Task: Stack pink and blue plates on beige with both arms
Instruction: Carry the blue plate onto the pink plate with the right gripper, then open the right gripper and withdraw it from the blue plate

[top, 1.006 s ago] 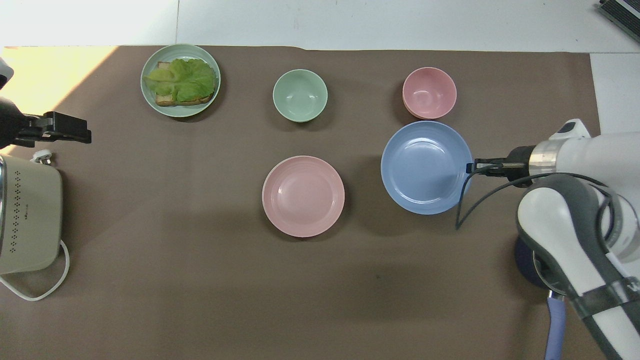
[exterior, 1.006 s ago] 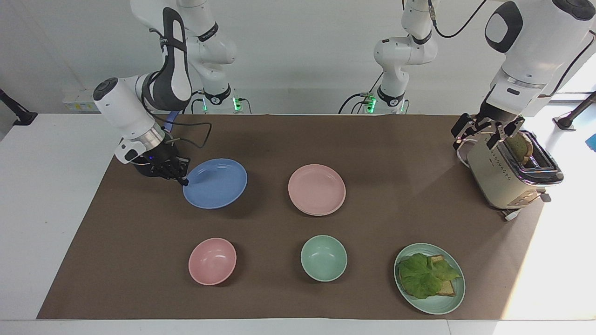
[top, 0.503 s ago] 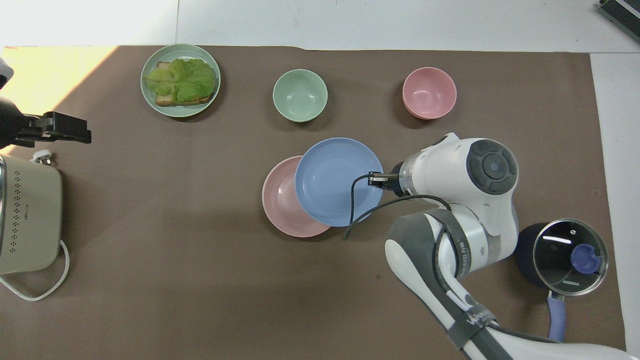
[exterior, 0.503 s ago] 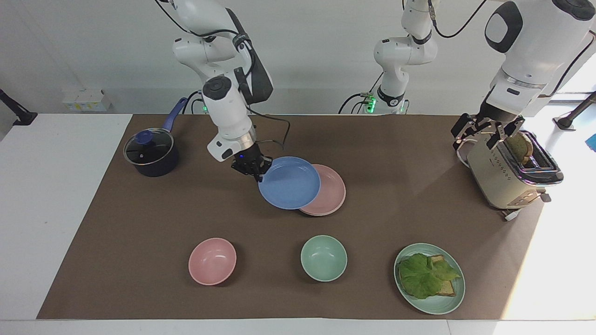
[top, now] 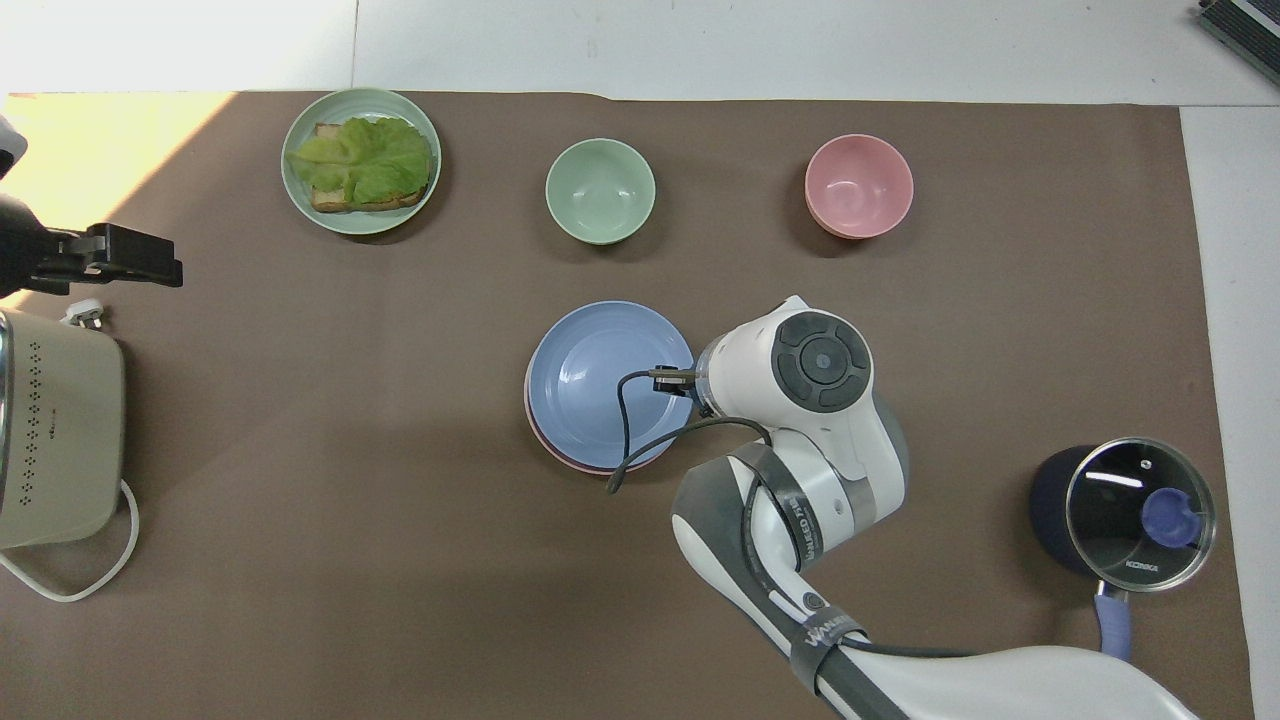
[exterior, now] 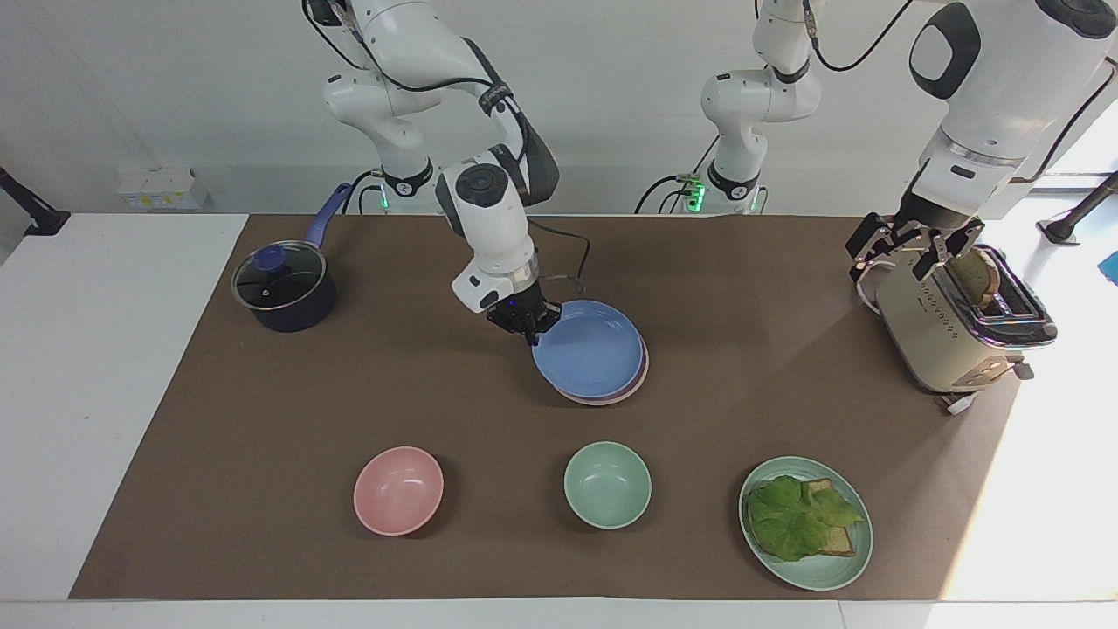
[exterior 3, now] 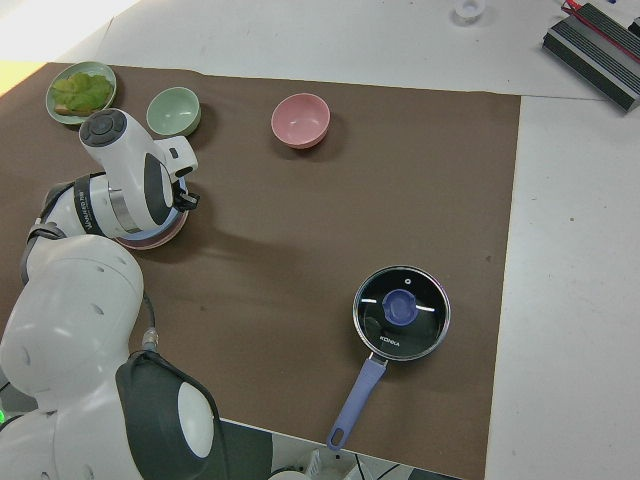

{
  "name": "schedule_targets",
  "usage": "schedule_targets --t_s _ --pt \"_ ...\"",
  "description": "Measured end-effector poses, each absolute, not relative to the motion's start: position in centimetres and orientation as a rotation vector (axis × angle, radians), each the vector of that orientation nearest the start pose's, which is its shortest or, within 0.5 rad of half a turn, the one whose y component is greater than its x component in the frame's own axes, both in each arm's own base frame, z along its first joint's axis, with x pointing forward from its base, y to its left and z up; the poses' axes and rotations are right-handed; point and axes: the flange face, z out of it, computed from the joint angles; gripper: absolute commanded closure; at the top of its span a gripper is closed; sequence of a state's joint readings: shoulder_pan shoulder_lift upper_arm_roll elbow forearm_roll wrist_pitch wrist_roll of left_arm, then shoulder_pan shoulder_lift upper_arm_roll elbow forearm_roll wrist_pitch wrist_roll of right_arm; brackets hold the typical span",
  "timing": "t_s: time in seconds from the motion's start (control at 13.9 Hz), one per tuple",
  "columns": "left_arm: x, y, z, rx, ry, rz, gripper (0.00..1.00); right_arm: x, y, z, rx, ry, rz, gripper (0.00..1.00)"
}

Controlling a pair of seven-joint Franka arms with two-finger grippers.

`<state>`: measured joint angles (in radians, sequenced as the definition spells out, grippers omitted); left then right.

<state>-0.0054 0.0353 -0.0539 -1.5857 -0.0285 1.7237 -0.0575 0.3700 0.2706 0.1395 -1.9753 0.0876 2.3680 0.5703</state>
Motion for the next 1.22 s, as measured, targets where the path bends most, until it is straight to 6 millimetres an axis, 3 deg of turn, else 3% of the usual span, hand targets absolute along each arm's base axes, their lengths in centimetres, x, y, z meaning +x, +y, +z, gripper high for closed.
schedule_targets --t_s 0.07,0.14,0.5,0.65,0.79,0.93,1.08,1.22 --pt "57.9 -3.6 61.2 -3.174 -0.002 -0.160 0.00 54.0 29.7 34.5 -2.985 0.193 -0.079 0.82" --pt "57.9 -3.6 61.2 -3.174 -0.002 -0.160 0.00 54.1 29.6 34.4 -2.986 0.194 -0.081 0.61" --pt "57.9 -3.6 61.2 -3.174 -0.002 -0.160 0.00 54.8 29.8 35.7 -2.999 0.158 -0.144 0.08" --pt "57.9 -3.6 61.2 -3.174 -0.002 -0.160 0.00 55.0 29.8 35.9 -2.997 0.164 -0.148 0.00" --pt "57.9 -3.6 61.2 -3.174 -0.002 -0.160 0.00 55.3 29.4 36.4 -2.994 0.180 -0.155 0.00" --pt "57.9 -3.6 61.2 -3.174 -0.002 -0.160 0.00 55.9 27.7 38.3 -3.000 0.220 -0.159 0.00" --pt "57.9 -3.6 61.2 -3.174 -0.002 -0.160 0.00 56.8 23.9 41.5 -3.007 0.299 -0.171 0.00" --pt "57.9 -3.6 61.2 -3.174 -0.002 -0.160 0.00 57.2 18.5 45.5 -3.018 0.365 -0.188 0.00"
